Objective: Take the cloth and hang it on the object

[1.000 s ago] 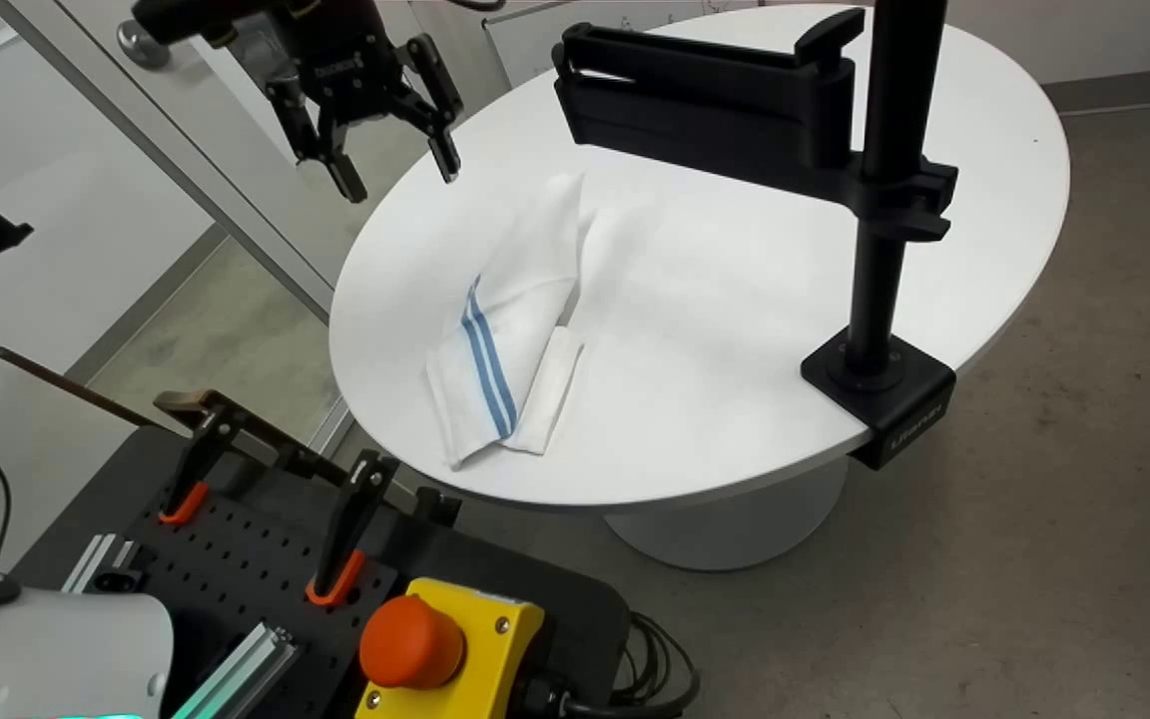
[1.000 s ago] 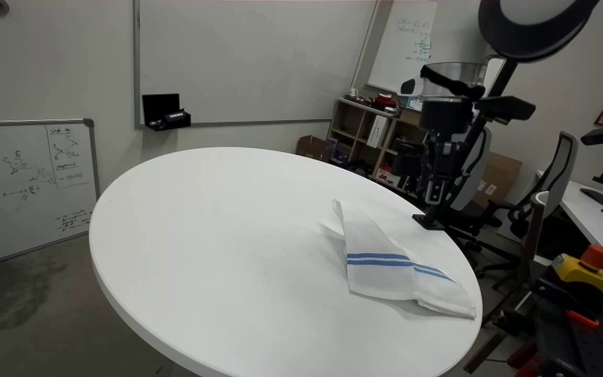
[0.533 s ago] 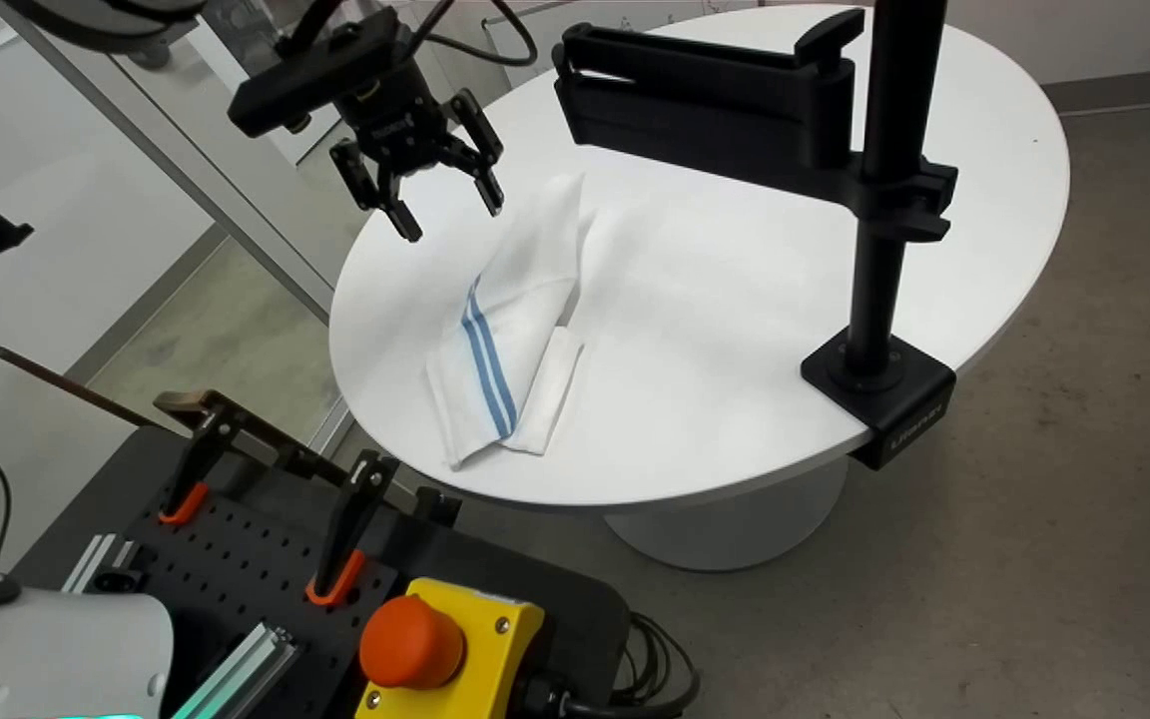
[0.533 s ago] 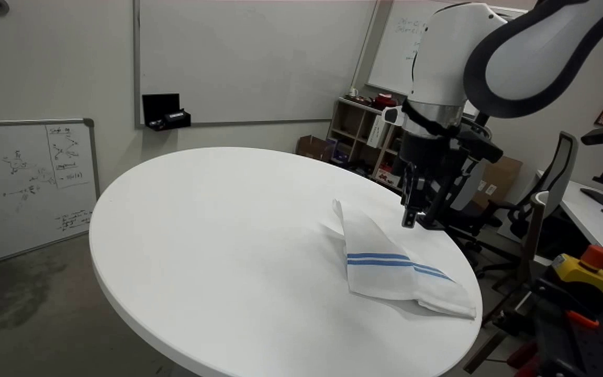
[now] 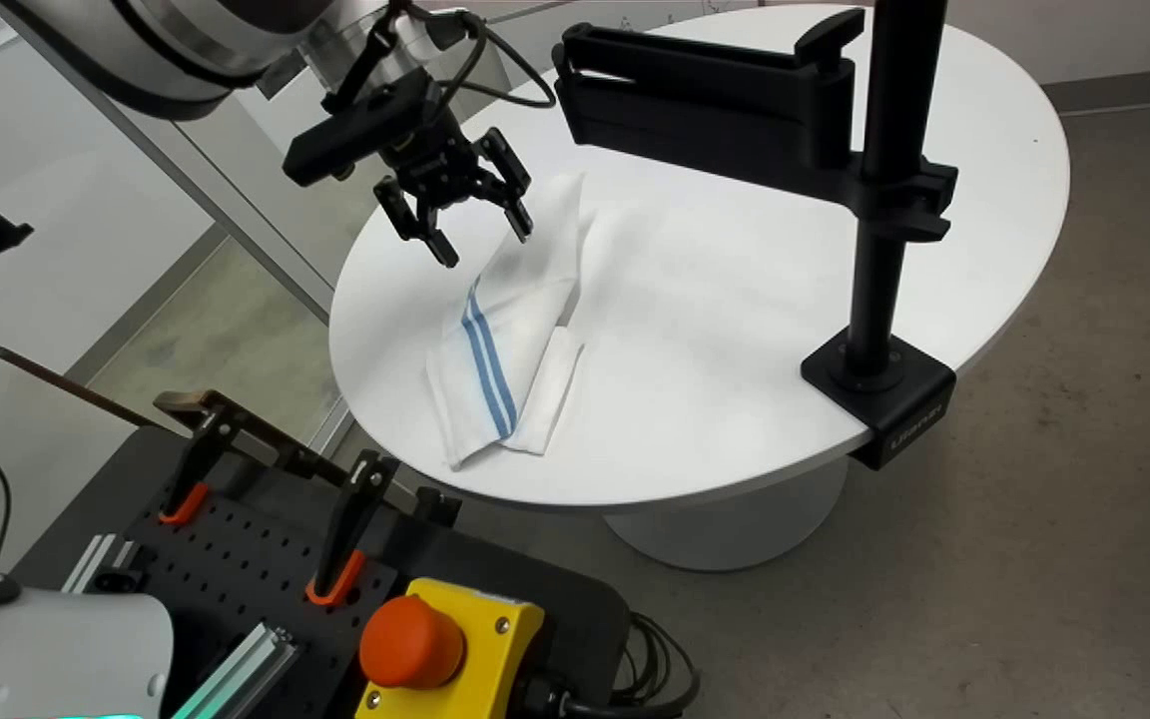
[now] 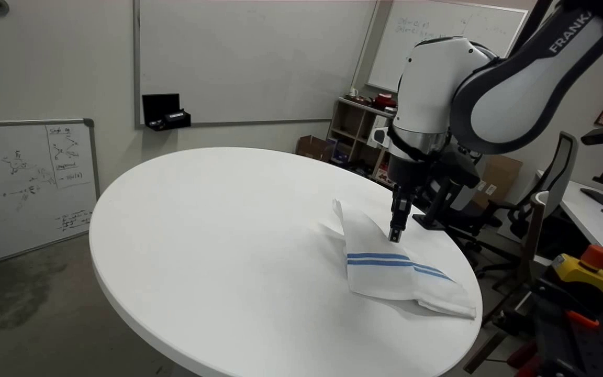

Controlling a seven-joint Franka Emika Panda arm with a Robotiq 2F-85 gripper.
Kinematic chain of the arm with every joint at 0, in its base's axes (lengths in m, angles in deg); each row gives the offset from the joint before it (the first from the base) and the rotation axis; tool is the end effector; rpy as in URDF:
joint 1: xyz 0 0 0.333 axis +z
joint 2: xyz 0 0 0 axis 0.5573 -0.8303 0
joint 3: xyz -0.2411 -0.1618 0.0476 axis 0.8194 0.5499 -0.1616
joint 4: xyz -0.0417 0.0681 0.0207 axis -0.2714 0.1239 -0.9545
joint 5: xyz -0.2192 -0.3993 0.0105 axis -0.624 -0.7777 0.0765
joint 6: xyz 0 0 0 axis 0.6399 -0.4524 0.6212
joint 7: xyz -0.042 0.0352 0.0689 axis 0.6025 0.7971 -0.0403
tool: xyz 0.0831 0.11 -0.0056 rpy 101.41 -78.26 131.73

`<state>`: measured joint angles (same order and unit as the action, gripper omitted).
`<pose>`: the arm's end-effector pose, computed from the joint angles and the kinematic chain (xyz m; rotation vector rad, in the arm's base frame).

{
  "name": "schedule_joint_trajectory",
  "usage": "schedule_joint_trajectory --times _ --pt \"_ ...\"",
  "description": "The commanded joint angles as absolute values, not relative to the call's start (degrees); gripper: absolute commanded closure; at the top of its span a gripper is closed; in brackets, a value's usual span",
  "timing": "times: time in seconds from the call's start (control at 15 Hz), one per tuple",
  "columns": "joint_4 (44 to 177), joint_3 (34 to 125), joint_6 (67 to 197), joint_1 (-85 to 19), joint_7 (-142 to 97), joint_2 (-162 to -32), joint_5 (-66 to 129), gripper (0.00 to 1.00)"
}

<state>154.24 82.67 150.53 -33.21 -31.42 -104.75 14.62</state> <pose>0.4899 -0.0628 0.0273 2.9254 0.4297 -0.2160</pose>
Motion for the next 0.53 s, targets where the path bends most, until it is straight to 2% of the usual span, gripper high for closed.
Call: schedule_joint_trajectory --times 0.0,0.33,0.4,0.47 --pt "151.40 84.74 152.08 -31.22 -27.14 -108.88 12.40 0.00" --pt "149.33 85.28 151.78 -29.56 -25.26 -111.95 12.66 0.00" --pt "148.31 84.96 151.02 -29.07 -25.09 -112.43 12.95 0.05" --pt "147.85 84.96 150.94 -28.72 -24.88 -112.85 13.01 0.27"
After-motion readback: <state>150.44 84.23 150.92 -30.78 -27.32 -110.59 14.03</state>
